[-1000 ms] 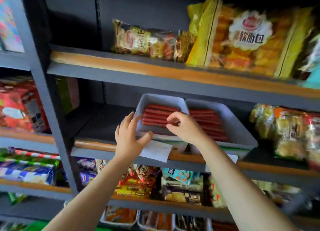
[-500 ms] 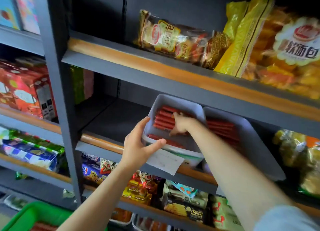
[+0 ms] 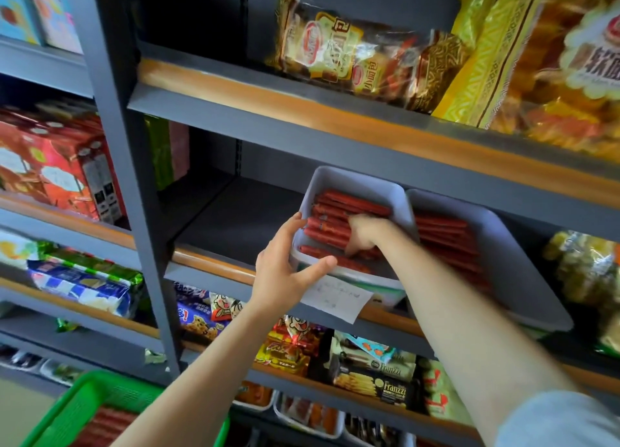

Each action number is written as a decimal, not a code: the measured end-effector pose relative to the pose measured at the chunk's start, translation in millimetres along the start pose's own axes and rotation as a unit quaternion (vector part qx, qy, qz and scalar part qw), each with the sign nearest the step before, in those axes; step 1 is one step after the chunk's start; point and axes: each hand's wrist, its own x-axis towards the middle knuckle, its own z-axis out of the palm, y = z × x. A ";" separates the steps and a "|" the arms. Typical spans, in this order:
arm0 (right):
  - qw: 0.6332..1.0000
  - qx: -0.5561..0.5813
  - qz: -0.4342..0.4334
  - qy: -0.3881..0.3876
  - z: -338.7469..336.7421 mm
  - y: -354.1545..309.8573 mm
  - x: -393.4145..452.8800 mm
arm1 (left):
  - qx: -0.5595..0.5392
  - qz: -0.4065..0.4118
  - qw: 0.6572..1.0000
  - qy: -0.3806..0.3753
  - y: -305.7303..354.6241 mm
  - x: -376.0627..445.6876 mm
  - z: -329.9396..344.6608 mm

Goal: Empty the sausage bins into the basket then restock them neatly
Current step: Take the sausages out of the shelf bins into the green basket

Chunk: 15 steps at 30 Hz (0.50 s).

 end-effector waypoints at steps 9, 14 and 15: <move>0.999 0.004 -0.021 -0.036 -12.0 1.7 -6.6 | 0.005 0.000 1.000 -0.011 1.0 1.7 -0.9; 0.999 0.040 -0.033 0.008 0.5 3.9 -6.7 | 0.000 0.000 1.000 -0.007 -4.6 2.9 1.1; 0.998 0.057 -0.032 0.014 3.4 6.2 -7.6 | 0.002 0.000 1.000 -0.007 -5.3 2.8 1.3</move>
